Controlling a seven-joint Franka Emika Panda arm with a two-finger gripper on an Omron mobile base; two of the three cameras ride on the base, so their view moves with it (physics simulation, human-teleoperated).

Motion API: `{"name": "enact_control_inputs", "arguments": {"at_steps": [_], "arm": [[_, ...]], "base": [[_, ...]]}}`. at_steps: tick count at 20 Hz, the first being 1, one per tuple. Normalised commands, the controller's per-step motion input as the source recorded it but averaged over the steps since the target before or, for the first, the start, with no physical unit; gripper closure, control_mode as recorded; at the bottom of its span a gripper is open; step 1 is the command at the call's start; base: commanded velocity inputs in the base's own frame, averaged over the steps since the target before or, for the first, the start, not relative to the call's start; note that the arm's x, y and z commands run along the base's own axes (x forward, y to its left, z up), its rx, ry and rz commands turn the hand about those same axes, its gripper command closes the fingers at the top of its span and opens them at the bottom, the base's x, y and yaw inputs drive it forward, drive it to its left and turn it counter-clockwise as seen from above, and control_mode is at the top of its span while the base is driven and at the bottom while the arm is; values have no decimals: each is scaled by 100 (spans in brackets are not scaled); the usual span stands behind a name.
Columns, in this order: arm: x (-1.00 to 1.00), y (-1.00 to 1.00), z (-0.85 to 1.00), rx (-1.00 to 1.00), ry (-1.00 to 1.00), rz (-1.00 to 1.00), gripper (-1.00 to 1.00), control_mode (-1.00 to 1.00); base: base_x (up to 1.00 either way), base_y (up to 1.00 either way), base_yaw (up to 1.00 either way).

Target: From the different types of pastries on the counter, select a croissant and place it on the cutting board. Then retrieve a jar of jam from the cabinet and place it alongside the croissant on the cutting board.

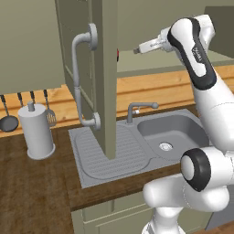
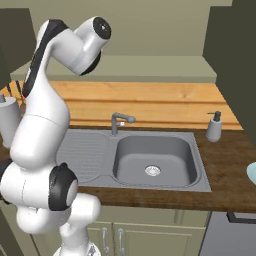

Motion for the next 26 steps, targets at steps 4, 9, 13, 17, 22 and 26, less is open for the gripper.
{"name": "enact_control_inputs", "arguments": {"at_steps": [4, 9, 13, 17, 22, 26], "arm": [[5, 5, 0, -3, 0, -25, -100, -100], [21, 9, 0, -1, 0, -4, -100, -100], [64, 10, -7, -7, 0, -16, -100, -100], [46, 0, -3, -8, 0, -16, -100, -100], [11, 0, -3, 0, 0, -1, -100, -100], [49, 5, -17, -1, 0, -4, -100, -100]], "base": [[0, 0, 0], [0, 0, 0], [0, 0, 0], [0, 0, 0], [0, 0, 0], [0, 0, 0]]}}
